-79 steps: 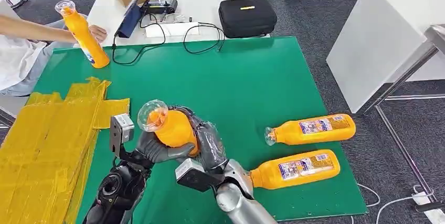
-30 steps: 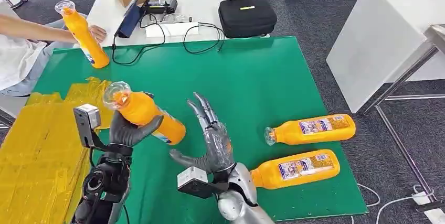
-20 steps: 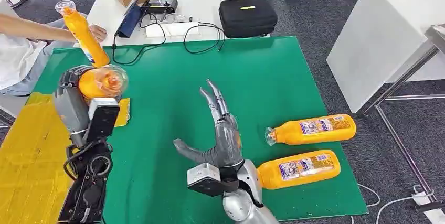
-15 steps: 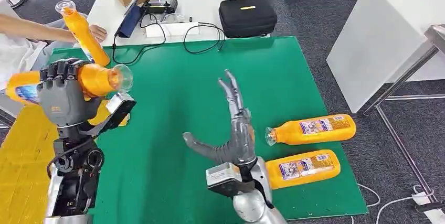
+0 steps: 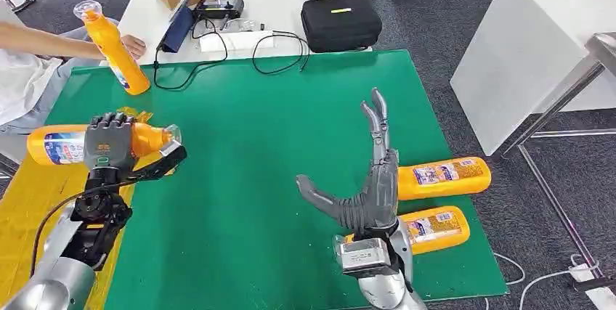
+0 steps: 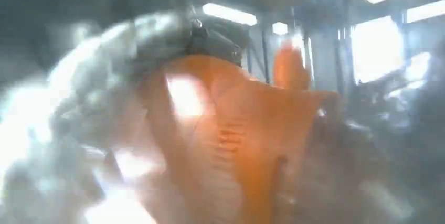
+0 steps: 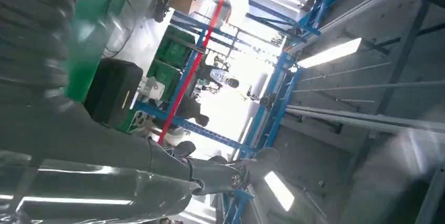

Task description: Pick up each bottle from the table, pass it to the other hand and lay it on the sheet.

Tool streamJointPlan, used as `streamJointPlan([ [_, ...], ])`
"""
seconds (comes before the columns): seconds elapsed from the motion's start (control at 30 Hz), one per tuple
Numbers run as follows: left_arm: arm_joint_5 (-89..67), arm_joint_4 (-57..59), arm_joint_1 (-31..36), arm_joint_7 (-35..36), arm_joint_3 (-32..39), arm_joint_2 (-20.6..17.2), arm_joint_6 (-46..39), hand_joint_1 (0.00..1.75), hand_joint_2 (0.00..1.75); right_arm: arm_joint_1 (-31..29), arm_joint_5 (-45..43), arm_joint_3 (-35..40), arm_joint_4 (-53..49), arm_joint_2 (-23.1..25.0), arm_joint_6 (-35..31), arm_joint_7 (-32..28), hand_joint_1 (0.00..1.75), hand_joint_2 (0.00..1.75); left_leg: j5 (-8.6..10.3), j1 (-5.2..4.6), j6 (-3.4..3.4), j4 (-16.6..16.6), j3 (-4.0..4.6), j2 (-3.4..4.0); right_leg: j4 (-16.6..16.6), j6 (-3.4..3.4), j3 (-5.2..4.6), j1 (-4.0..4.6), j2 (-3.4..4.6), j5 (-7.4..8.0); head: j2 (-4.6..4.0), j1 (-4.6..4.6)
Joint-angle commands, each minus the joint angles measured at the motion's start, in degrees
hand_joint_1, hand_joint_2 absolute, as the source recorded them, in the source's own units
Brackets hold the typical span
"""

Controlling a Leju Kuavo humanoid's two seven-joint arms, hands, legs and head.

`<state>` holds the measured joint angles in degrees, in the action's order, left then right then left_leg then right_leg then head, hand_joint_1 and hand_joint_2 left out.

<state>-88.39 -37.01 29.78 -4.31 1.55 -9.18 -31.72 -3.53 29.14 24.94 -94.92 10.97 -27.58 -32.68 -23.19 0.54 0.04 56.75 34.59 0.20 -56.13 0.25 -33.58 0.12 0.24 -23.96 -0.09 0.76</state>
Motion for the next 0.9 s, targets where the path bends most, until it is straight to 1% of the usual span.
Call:
streamJointPlan([
  [0.03,3.2,14.8,6.2,-2.8,0.4,-0.8,7.1,1.75,1.75,-0.6,-0.2,-2.2,0.2,-1.7,0.5,-0.1,0.00,1.75,-0.06,0.03,0.02,0.0,-0.07,-0.15,0.0,0.05,0.15,0.03,-0.14,-0.08,0.00,0.00],
  [0.13,7.6,17.0,6.2,-5.0,4.1,-0.9,12.7,1.75,1.75,-1.0,-0.2,-2.4,1.1,-1.5,1.2,-0.2,0.00,1.75,-0.07,0.01,0.02,0.0,-0.08,-0.13,0.0,0.06,0.15,0.01,-0.07,-0.06,0.00,0.00],
  [0.17,7.9,17.1,6.1,-5.1,4.4,-1.1,12.9,1.75,1.75,-1.0,-0.2,-2.4,1.3,-1.4,1.2,-0.2,0.00,1.75,-0.12,0.05,0.02,0.0,-0.17,-0.13,0.1,0.07,0.27,0.04,-0.07,-0.09,-0.02,0.00],
  [0.27,8.1,17.4,6.1,-4.9,4.8,-1.3,13.3,1.75,1.75,-1.1,-0.2,-2.4,1.4,-1.3,1.3,-0.2,0.00,1.75,-0.05,0.01,0.01,0.0,0.01,-0.11,0.0,0.04,0.06,0.01,-0.05,-0.03,0.00,0.00],
  [0.37,8.1,17.4,6.1,-4.9,4.8,-1.3,13.3,1.75,1.75,-1.1,-0.2,-2.4,1.4,-1.3,1.3,-0.2,0.00,1.75,-0.06,0.04,0.01,0.0,0.00,-0.16,0.0,0.05,0.07,0.03,-0.09,-0.05,0.00,0.00],
  [0.4,8.1,17.4,6.1,-4.9,4.8,-1.3,13.3,1.75,1.75,-1.1,-0.2,-2.4,1.4,-1.3,1.3,-0.2,0.00,1.75,-0.11,0.08,0.02,0.1,-0.10,-0.23,0.0,0.07,0.22,0.07,-0.16,-0.11,0.00,0.00],
  [0.43,8.2,17.8,6.3,-3.1,5.2,-1.5,14.1,1.75,1.75,-1.2,-0.2,-2.3,1.6,-1.3,1.4,-0.2,0.00,1.75,-0.07,0.05,0.01,0.0,-0.02,-0.18,0.0,0.06,0.11,0.04,-0.11,-0.06,0.00,0.00],
  [0.47,8.7,18.2,6.1,-2.6,6.1,-1.8,14.7,1.75,1.75,-1.4,-0.1,-2.3,2.0,-1.2,1.4,-0.2,0.00,1.75,-0.13,0.08,0.03,0.1,-0.12,-0.23,0.0,0.09,0.25,0.07,-0.15,-0.12,0.00,0.00],
  [0.5,9.5,18.3,5.9,-3.1,6.9,-2.0,15.0,1.75,1.75,-1.4,-0.1,-2.3,2.3,-1.1,1.4,-0.2,0.00,1.75,-0.07,0.04,0.02,0.0,-0.01,-0.14,0.0,0.06,0.09,0.04,-0.06,-0.05,0.00,0.00],
  [0.53,10.5,18.6,5.7,-3.8,7.8,-2.1,15.6,1.75,1.75,-1.5,-0.2,-2.3,2.5,-1.1,1.4,-0.2,0.00,1.75,-0.13,0.06,0.03,0.1,-0.09,-0.13,0.0,0.08,0.19,0.06,-0.06,-0.09,0.00,-0.02],
  [0.6,12.9,19.3,5.2,-5.5,10.0,-2.2,18.1,1.75,1.75,-1.7,-0.3,-2.2,3.1,-1.2,1.6,-0.3,0.00,1.75,-0.08,0.03,0.01,0.0,-0.06,-0.04,0.1,0.05,0.12,0.03,0.02,-0.03,0.00,-0.02],
  [0.73,15.3,20.5,4.0,-6.0,12.5,-2.6,23.9,1.75,1.75,-2.9,-0.7,-1.9,4.4,-1.0,2.4,-0.6,0.00,1.75,-0.13,0.03,0.01,0.0,-0.19,-0.01,0.1,0.06,0.26,0.03,0.06,-0.06,0.00,-0.02],
  [0.77,15.1,20.6,3.7,-5.2,12.4,-2.8,24.4,0.24,1.75,-3.1,-0.8,-1.9,4.7,-1.0,2.5,-0.6,0.00,1.75,-0.12,0.01,0.01,0.0,-0.20,0.03,0.1,0.06,0.25,0.01,0.09,-0.04,0.00,0.00],
  [0.8,14.4,20.5,3.3,-4.5,12.0,-2.9,24.4,0.00,1.75,-3.4,-0.8,-1.9,5.0,-0.9,2.5,-0.5,0.00,1.75,-0.07,-0.02,0.02,-0.1,-0.15,0.00,0.1,0.05,0.20,-0.02,0.07,-0.02,0.00,0.00],
  [0.9,14.5,20.7,3.2,-4.1,12.2,-2.9,24.6,0.00,1.75,-3.6,-0.8,-1.8,5.2,-0.8,2.6,-0.4,0.00,1.75,-0.14,0.02,0.01,-0.1,-0.40,0.15,0.1,0.07,0.43,0.02,0.21,-0.02,0.00,0.00],
])
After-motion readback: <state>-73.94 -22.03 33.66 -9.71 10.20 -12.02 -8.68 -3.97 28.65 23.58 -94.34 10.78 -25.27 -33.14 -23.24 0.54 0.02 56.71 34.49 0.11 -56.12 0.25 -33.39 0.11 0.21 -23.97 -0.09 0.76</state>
